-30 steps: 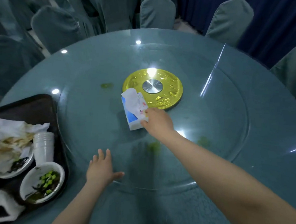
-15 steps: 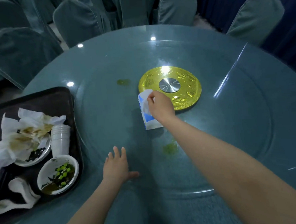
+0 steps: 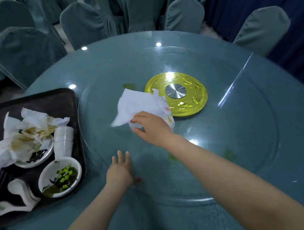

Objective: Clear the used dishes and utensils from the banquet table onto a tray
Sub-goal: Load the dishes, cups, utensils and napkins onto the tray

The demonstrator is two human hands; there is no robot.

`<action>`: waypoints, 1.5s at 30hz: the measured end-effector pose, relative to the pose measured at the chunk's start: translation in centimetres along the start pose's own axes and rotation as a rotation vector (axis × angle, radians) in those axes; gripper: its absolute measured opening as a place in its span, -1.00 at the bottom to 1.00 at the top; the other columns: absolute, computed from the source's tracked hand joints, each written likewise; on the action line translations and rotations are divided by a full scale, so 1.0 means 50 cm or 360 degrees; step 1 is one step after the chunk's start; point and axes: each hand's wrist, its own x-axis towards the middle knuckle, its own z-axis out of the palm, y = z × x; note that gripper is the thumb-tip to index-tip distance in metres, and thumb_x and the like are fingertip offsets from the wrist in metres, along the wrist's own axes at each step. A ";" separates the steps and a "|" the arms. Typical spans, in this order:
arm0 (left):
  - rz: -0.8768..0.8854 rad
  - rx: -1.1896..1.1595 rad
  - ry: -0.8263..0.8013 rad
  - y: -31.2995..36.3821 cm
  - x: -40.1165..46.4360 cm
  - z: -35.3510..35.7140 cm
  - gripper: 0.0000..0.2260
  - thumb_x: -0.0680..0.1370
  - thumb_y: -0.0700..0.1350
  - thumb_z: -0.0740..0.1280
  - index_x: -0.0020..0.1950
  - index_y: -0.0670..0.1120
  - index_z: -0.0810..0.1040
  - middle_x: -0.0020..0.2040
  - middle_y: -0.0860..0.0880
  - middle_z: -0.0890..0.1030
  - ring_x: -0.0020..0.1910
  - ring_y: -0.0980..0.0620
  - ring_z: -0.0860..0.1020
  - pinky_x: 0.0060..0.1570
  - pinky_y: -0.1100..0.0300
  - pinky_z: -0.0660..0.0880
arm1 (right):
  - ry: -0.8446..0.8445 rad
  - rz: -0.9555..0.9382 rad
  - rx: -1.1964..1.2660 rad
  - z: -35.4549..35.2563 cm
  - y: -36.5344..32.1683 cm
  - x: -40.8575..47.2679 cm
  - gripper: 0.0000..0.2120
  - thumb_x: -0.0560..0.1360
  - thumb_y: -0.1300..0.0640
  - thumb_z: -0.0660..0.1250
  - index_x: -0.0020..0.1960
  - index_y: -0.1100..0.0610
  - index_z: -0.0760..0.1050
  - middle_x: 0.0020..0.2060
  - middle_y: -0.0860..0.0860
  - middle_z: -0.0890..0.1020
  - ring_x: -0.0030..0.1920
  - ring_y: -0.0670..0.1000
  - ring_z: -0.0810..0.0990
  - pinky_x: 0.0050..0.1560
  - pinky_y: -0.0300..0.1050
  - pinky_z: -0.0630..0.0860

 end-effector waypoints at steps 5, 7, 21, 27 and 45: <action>-0.0019 0.0063 0.0009 0.007 0.003 -0.002 0.08 0.33 0.37 0.38 0.56 -0.09 -0.17 0.57 -0.16 -0.14 0.53 -0.17 -0.01 0.35 -0.02 0.29 | 0.0036 0.0444 0.0040 -0.006 0.064 -0.030 -0.76 0.50 0.21 0.29 0.16 0.09 0.49 0.13 0.01 0.50 0.09 0.07 0.53 0.09 -0.02 0.45; -0.0042 0.0069 -0.0007 0.009 0.009 -0.001 0.08 0.34 0.36 0.39 0.56 -0.10 -0.18 0.57 -0.17 -0.15 0.53 -0.19 -0.02 0.35 -0.02 0.30 | 0.0077 0.0477 0.0220 -0.011 0.068 -0.024 -0.70 0.48 0.27 0.25 0.19 0.06 0.46 0.02 -0.02 0.53 -0.01 0.02 0.52 -0.01 -0.14 0.43; -0.0040 0.0035 -0.0093 0.005 0.012 0.001 0.03 0.42 0.30 0.36 0.55 -0.08 -0.27 0.56 -0.15 -0.26 0.55 -0.19 -0.12 0.41 0.02 0.19 | 0.0168 0.0558 0.1410 0.003 -0.008 0.036 -0.86 0.44 0.26 0.43 -0.18 0.04 0.56 -0.23 -0.03 0.66 -0.18 -0.05 0.59 -0.02 -0.03 0.56; -0.0017 0.0045 -0.0034 0.007 0.008 0.004 0.04 0.38 0.32 0.38 0.56 -0.12 -0.17 0.56 -0.20 -0.19 0.54 -0.23 -0.06 0.38 -0.01 0.24 | 0.0657 0.0786 0.0162 0.024 0.068 0.069 -0.97 0.43 0.16 0.39 -0.16 0.12 0.59 0.14 0.07 0.54 0.20 0.08 0.43 0.14 -0.18 0.26; -0.0047 0.0080 -0.0089 0.013 0.011 -0.002 0.10 0.35 0.33 0.40 0.55 -0.14 -0.22 0.56 -0.22 -0.18 0.53 -0.24 -0.04 0.36 -0.05 0.27 | 0.1320 0.0619 0.0581 -0.121 0.081 0.014 -0.79 0.40 0.29 0.30 -0.10 0.04 0.62 -0.18 -0.07 0.65 -0.12 -0.02 0.59 -0.08 -0.15 0.49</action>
